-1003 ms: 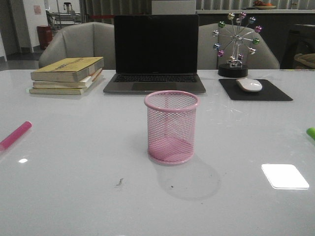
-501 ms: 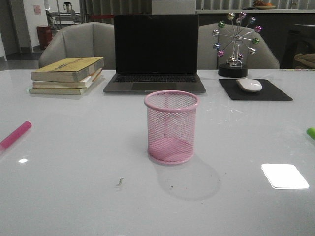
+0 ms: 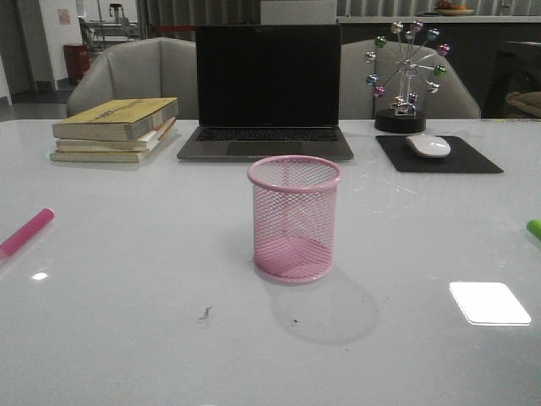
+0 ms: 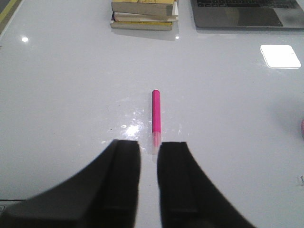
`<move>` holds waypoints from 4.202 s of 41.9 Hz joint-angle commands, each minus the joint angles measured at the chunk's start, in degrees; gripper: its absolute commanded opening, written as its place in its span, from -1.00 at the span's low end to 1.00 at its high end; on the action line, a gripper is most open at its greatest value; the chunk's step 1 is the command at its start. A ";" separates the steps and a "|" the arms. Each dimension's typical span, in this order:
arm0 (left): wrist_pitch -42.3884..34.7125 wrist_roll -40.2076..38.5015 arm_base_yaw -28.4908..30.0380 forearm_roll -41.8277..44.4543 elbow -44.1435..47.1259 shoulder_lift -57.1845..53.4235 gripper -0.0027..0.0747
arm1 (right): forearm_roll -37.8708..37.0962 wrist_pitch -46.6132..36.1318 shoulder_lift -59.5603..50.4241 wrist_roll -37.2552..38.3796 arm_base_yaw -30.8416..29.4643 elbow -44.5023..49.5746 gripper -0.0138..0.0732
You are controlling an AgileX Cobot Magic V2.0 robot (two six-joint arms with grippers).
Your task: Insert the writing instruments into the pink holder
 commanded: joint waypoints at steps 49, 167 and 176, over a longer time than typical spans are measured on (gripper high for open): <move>-6.93 0.49 -33.67 -3.56 -1.96 0.56 0.38 | -3.15 -3.69 62.85 3.31 -6.36 -36.24 0.41; -6.93 0.49 -33.67 -2.76 -1.96 0.56 0.38 | -5.93 -53.50 34.13 1.03 30.36 -9.33 0.34; -6.33 0.49 -33.67 -2.76 -1.92 0.56 0.38 | -5.93 -25.87 19.05 0.64 30.36 -9.33 0.34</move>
